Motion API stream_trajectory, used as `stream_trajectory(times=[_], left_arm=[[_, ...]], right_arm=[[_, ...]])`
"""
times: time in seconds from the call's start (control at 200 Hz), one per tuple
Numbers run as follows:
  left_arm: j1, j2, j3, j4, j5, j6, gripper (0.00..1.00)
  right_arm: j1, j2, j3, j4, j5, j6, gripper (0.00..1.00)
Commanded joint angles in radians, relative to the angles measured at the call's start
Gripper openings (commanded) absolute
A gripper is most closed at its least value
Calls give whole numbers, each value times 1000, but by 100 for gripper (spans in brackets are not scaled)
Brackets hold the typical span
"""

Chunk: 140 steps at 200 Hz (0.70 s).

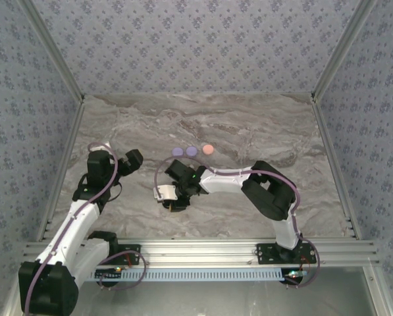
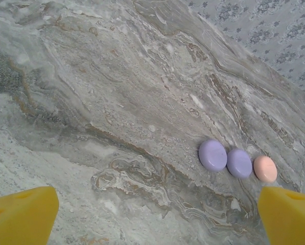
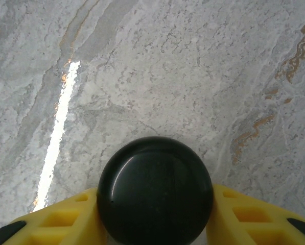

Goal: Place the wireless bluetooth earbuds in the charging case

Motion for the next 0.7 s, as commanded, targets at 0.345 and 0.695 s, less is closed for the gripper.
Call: stream_trajectory(times=[0.345, 0.695], left_arm=[[-21, 80, 132, 239, 442, -71, 95], [-209, 226, 278, 400, 632, -118, 93]], right_arm=[[-194, -472, -189, 135, 101, 72, 46], [-289, -684, -230, 221, 208, 26, 45]])
